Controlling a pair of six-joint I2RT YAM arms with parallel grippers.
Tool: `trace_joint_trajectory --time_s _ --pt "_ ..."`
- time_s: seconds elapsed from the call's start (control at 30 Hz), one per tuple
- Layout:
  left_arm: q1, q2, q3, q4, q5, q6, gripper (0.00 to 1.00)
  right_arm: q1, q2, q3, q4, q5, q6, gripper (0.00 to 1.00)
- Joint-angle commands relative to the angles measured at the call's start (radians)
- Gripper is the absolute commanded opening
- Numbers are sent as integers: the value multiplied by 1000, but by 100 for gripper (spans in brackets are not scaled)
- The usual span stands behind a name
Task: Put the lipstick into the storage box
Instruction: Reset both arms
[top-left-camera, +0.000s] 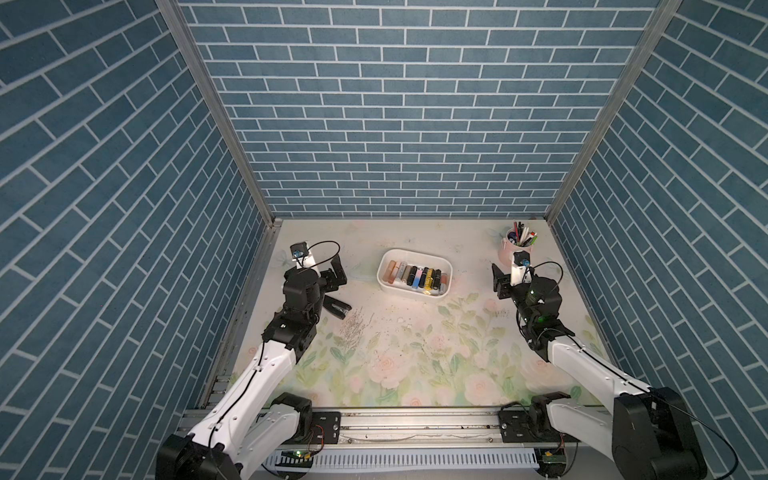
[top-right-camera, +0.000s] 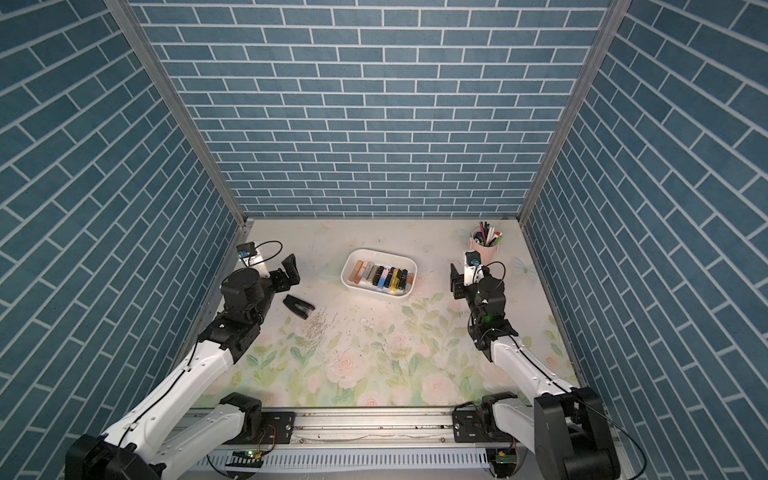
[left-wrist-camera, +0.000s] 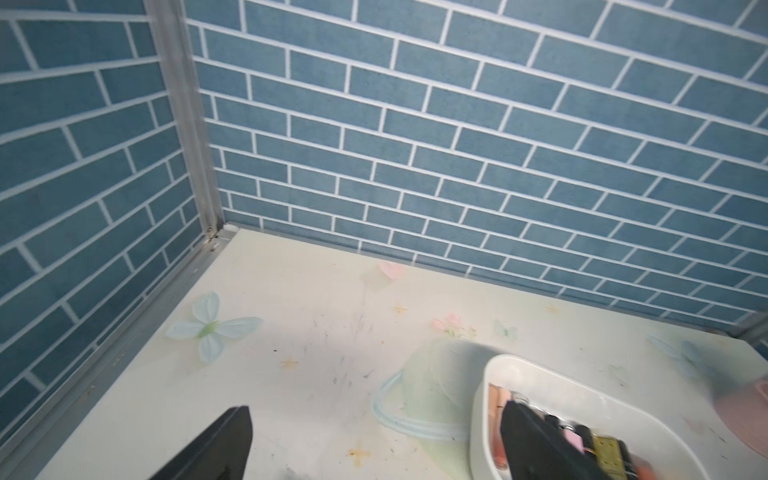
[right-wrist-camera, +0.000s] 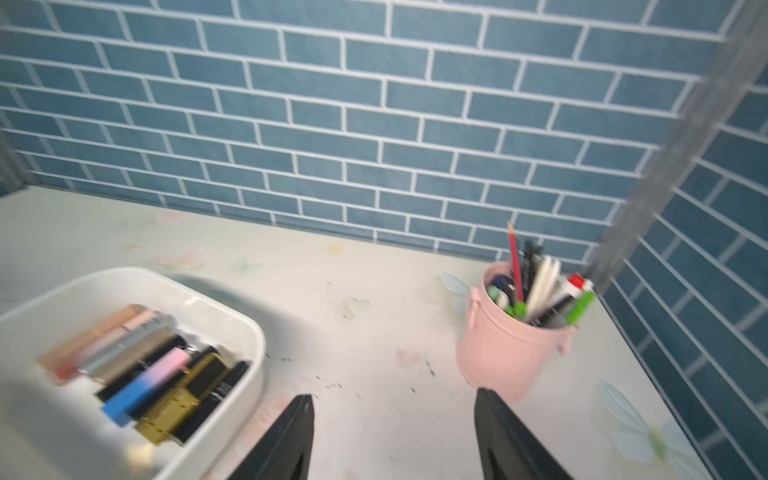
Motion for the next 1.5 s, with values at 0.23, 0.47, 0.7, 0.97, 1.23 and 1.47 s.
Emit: trace_joint_trajectory --time_s 0.23,0.47,0.7,0.97,1.23,1.47 --pt "165 64 -207 346 35 115 100 -121 235 -135 354 28 7 65" --pt "250 200 -280 565 84 102 100 -126 321 -194 581 4 -20 65" --pt "243 361 -313 774 132 196 100 -126 399 -288 824 12 -18 66" --pt "214 504 -440 1133 63 241 100 -126 401 -257 760 38 -10 70" --pt "197 580 -406 1140 14 240 100 -139 410 -201 667 -10 -8 81" --pt "200 578 -403 1126 17 240 100 -157 412 -194 655 -36 0 90"
